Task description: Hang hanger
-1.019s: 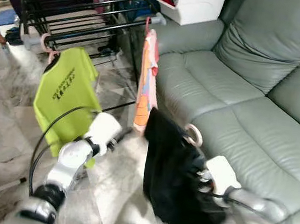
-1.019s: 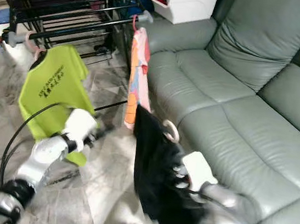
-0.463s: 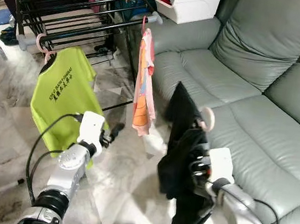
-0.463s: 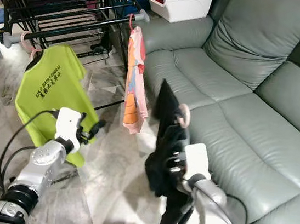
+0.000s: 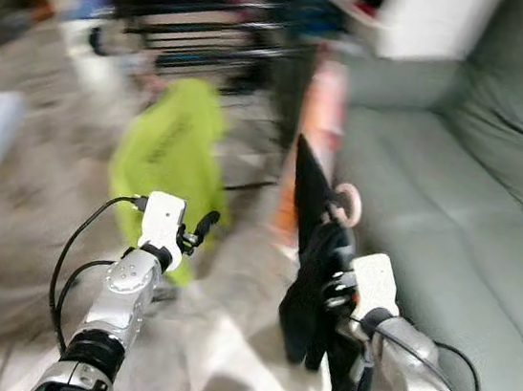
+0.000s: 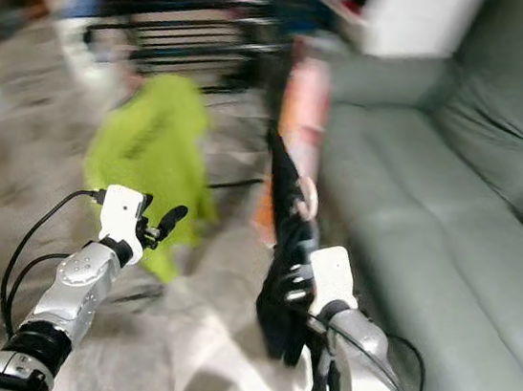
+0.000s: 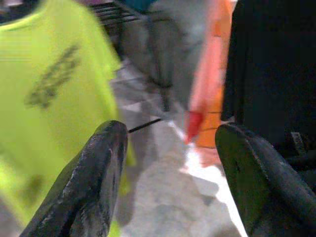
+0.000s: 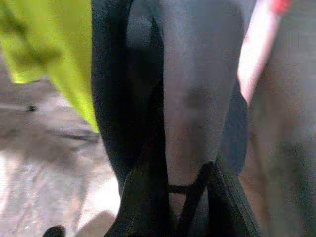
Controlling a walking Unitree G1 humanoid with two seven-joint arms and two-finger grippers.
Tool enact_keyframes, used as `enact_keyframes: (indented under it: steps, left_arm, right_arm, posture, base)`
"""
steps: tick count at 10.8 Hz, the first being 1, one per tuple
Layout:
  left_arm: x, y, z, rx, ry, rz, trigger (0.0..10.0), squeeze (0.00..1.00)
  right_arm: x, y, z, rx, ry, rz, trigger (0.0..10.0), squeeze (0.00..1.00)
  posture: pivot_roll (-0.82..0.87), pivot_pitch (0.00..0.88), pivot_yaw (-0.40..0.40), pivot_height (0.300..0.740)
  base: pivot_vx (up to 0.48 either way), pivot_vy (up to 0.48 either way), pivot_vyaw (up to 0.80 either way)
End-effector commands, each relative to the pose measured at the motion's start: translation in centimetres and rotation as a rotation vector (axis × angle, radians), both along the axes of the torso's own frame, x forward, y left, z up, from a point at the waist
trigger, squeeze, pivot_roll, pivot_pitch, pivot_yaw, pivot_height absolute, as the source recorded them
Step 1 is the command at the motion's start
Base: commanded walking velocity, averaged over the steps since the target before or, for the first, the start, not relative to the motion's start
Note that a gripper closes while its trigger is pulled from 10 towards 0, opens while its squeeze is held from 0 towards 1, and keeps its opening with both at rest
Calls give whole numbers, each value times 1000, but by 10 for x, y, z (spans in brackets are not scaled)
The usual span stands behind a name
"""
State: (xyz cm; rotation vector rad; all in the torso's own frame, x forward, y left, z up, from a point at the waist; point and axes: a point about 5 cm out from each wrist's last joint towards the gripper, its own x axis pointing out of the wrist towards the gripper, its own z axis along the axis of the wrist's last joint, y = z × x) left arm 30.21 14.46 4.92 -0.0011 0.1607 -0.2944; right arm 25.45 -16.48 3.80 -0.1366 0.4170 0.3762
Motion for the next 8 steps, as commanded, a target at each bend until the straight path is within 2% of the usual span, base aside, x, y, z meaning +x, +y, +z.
enact_keyframes:
  steps: [1,2,3,4,8]
  left_arm:
    - [5,4,8,-4,-19,19,10000,0]
    - [5,3,8,-5,-22,19,10000,0]
    - [6,1,9,-1,-26,14,10000,0]
    - [6,0,9,-6,-21,14,10000,0]
    - [8,-6,10,-4,-24,-1,10000,0]
  right_arm:
    - [6,12,16,24,-85,54,10000,0]
    - [6,13,16,29,-78,62,10000,0]
    - [8,9,14,59,-51,-13,10000,0]
    - [10,5,15,62,-61,-36,10000,0]
    - [16,-5,14,15,-44,-84,10000,0]
  posture:
    - [-104,0,70,740]
    - [-104,0,70,740]
    - [-104,0,67,740]
    - [-104,0,67,740]
    - [-109,0,66,740]
  base:
    - [277,0,788]
    - [315,251,581]
    - [319,360,0]
    - [315,364,0]
    - [316,362,0]
